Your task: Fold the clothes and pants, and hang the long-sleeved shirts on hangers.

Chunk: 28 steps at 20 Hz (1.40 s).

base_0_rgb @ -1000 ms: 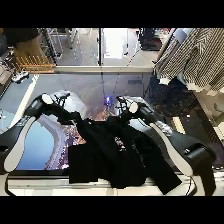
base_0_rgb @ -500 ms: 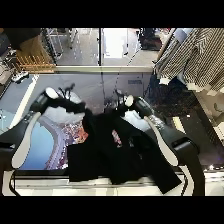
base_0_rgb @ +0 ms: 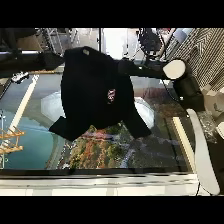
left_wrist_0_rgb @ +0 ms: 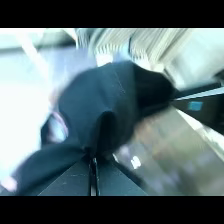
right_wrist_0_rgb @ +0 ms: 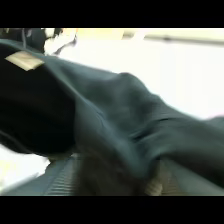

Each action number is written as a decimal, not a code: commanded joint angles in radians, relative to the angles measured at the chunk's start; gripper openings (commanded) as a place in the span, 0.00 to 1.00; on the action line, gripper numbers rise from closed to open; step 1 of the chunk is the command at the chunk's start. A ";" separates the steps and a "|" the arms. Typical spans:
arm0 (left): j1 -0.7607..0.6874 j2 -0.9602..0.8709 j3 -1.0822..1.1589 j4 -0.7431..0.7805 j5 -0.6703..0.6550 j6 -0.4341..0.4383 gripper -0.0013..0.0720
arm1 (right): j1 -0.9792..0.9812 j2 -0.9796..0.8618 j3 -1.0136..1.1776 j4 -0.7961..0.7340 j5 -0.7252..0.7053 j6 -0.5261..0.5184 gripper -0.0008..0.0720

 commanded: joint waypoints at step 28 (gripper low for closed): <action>-0.105 -0.043 -0.197 -0.036 -0.048 0.024 0.03 | 0.205 -0.012 -0.892 1.573 -0.647 -0.303 0.72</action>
